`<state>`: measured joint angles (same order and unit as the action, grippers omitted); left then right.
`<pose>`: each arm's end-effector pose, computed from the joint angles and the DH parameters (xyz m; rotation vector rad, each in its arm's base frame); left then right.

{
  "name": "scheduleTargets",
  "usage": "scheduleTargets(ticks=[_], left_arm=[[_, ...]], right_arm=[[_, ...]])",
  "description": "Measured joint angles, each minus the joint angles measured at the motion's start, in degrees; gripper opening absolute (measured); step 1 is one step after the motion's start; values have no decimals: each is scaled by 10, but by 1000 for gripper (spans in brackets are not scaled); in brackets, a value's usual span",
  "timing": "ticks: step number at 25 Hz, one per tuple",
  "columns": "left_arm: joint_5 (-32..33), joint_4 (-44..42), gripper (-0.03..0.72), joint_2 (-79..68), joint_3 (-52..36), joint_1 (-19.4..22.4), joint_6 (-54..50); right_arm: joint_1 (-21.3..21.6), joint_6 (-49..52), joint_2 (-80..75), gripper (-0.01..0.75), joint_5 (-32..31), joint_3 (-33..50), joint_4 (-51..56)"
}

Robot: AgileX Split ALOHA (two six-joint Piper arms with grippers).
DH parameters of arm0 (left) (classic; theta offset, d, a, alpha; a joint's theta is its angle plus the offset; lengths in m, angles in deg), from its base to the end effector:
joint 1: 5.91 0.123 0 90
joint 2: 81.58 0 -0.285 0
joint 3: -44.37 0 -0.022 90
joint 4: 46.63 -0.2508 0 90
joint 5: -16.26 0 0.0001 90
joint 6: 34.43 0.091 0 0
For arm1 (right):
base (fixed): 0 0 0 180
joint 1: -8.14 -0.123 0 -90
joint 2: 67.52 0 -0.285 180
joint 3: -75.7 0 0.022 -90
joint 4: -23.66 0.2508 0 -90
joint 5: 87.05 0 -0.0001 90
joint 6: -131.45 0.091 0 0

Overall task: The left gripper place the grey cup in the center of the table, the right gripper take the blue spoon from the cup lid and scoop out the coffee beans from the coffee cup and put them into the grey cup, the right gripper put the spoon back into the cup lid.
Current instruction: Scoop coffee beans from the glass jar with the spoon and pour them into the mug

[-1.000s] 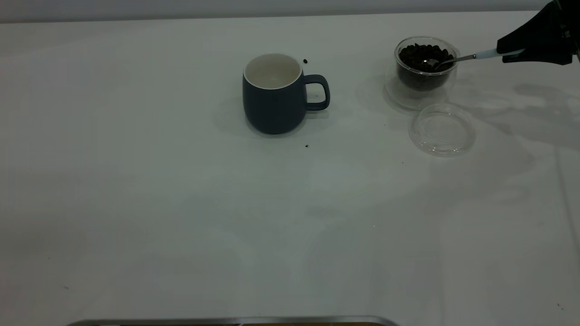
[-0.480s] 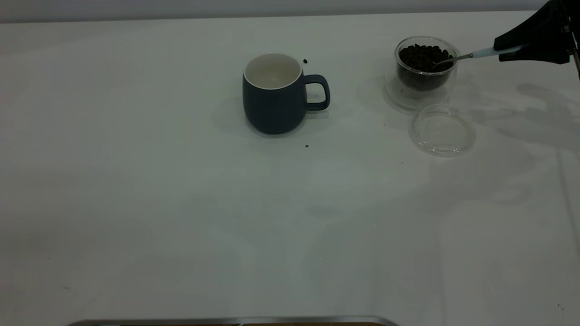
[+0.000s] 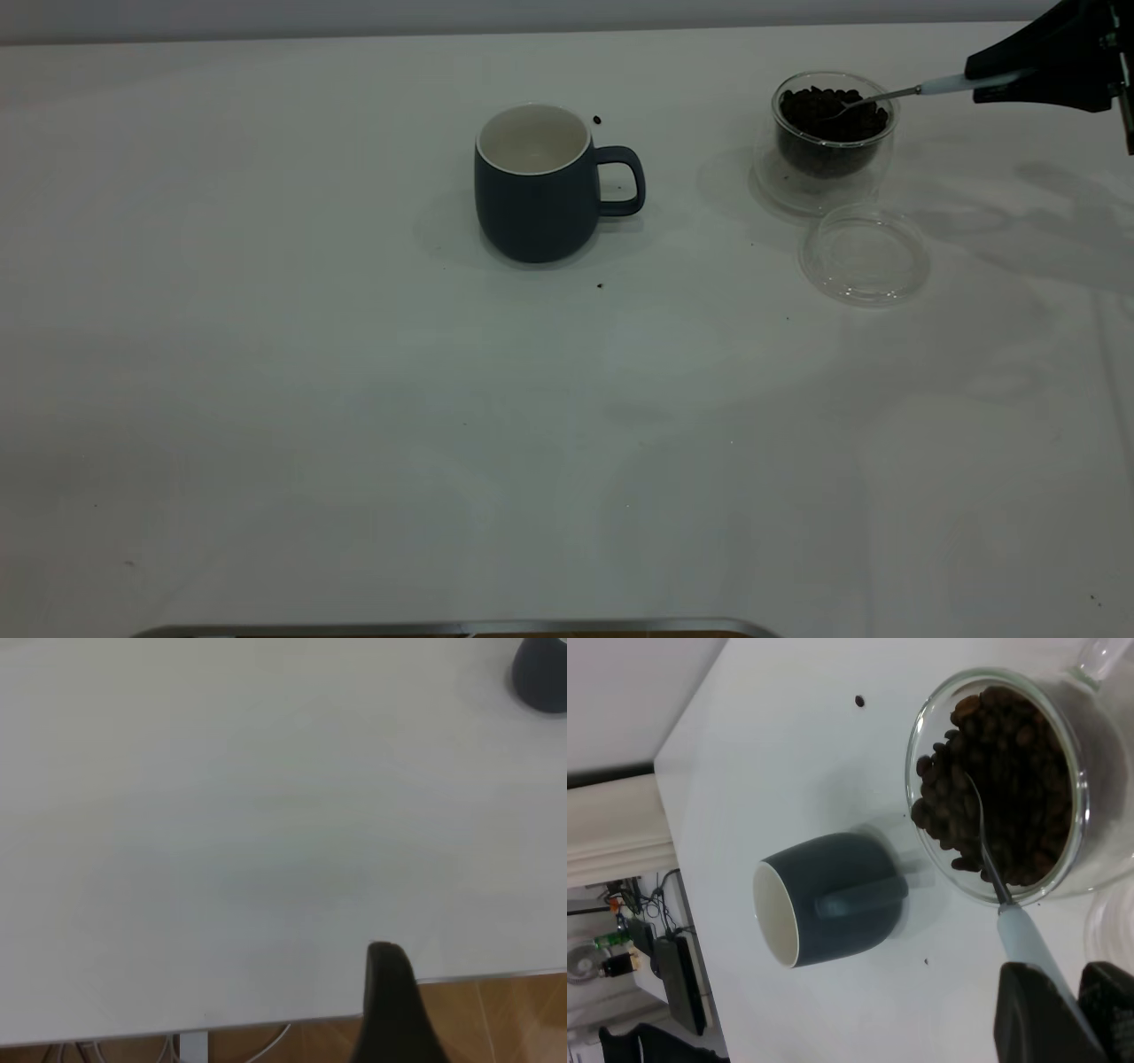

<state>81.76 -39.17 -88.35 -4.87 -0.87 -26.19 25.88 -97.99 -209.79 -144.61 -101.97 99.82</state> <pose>-0.0092 -0.0116 0.2680 0.0721 2.1121 -0.0195 0.4055 -0.0514 0.0553 0.5769 2.5084 1.3321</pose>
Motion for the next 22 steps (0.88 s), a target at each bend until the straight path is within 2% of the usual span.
scheduleTargets(ticks=[11,22], left_arm=[[0,0,551,0,0,0,0],[0,0,551,0,0,0,0]], right_arm=[[14,-1,0,115,-20,0,2],[30,-35,0,115,-70,0,18]])
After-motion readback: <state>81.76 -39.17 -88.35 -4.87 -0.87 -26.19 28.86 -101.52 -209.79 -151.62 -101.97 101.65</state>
